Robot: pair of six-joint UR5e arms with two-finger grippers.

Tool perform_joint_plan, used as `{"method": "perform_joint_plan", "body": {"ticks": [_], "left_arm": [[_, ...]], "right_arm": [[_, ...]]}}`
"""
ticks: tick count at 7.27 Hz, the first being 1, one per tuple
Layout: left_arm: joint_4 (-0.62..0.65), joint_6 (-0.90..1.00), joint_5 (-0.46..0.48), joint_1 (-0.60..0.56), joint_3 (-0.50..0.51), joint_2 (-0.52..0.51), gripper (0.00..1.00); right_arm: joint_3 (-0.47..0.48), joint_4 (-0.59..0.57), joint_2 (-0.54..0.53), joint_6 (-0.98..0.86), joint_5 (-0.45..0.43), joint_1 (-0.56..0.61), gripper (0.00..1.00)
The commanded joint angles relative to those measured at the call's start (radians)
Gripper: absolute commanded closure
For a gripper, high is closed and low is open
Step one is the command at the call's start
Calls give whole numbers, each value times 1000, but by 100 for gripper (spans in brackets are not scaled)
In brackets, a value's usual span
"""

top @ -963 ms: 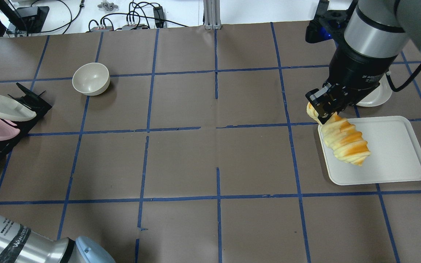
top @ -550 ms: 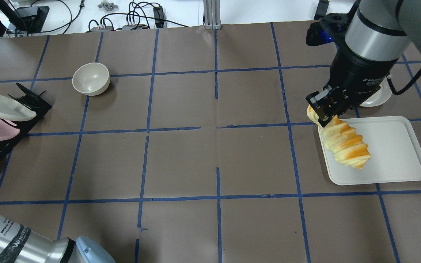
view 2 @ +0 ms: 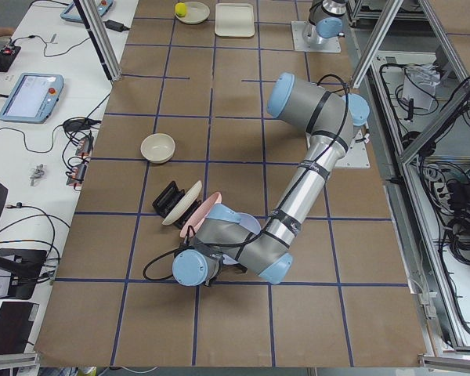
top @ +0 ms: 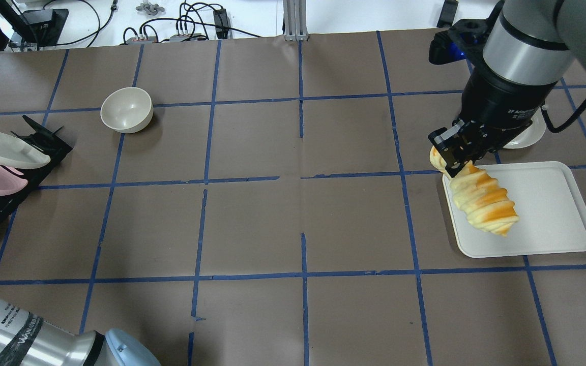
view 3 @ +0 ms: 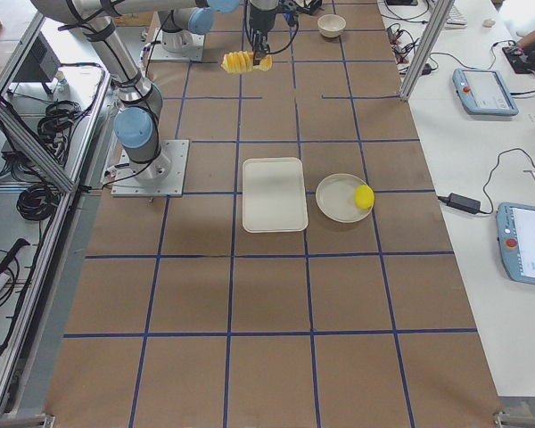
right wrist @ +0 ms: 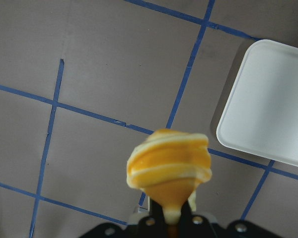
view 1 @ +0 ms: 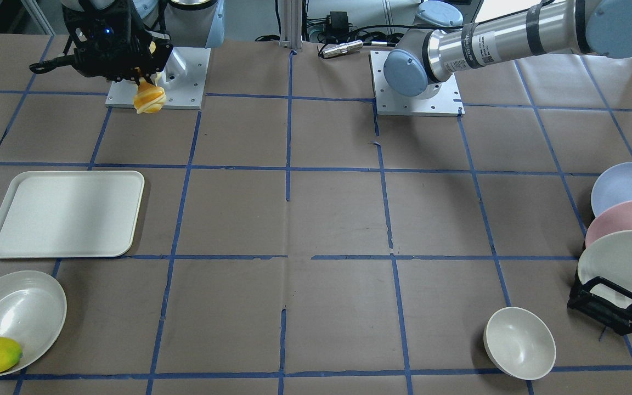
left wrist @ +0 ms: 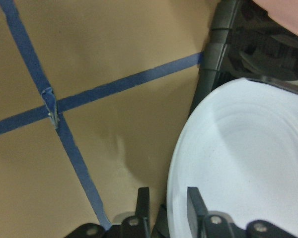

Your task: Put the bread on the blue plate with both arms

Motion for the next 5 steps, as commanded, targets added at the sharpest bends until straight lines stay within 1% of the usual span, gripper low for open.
{"method": "perform_joint_plan", "body": {"ticks": [1,2,4,5], "left_arm": [[1,0,2,1,3,-13,67],[-1,-6,3,1,2,-13,76],[-7,-19,21,1,2,-10,84],[-9,-19,23,1,0,-5,85]], "right_arm": [[1,16,0,3,-2,-5,89],[1,17,0,5,-2,-5,89],[1,17,0,3,-2,-5,88],[1,17,0,3,-2,-5,88]]}}
